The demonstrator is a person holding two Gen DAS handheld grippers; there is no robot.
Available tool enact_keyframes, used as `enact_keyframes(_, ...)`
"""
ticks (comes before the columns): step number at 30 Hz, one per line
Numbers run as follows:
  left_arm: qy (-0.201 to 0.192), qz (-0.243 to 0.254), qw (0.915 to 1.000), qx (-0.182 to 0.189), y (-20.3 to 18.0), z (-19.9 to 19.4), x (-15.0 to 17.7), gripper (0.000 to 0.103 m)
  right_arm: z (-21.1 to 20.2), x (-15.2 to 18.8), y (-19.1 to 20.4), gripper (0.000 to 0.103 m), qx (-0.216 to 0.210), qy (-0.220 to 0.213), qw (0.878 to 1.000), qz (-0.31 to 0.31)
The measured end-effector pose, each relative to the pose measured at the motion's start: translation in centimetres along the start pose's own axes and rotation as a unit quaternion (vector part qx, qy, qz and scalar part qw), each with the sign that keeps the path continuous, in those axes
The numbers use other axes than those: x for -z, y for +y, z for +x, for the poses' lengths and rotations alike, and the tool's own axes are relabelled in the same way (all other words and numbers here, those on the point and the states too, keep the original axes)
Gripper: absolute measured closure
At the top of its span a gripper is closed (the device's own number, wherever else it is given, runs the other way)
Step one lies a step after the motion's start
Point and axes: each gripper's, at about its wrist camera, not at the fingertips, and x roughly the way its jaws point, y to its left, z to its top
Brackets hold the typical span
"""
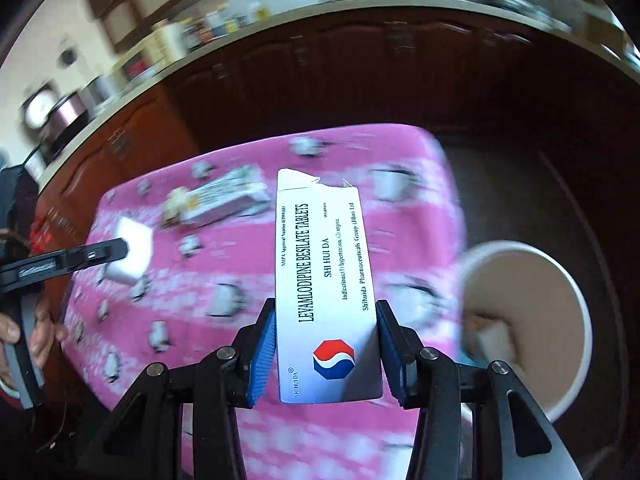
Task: Collect trash
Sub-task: 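Carry the foam block and tablet box with both tools over the bucket, then open both tools dropping the foam block and tablet box into the bucket, then move both open tools back over the table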
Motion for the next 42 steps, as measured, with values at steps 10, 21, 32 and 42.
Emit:
enact_keyframes(10,0.066,0.076,0.9909,0.090,-14.8,10.3,-2.0,0.076,0.2,3.2,-14.5,0.058,0.076,0.028,0.985,0.153)
enact_keyframes(21,0.102,0.051,0.9875,0.109,-18.6,19.1,-1.7,0.046,-1.0,4.4,-19.3,0.041,0.102,-0.003,0.966,0.237)
enact_keyframes(32,0.012,0.045,0.9989,-0.003,-9.6,9.7,-1.6,0.046,-2.9,2.4,-10.7,0.034,0.077,-0.057,0.982,0.161)
enact_keyframes(42,-0.056,0.032,0.9898,-0.127,0.4,0.7,1.0,0.046,-1.2,0.4,-1.3,0.030,0.045,-0.048,0.994,0.084)
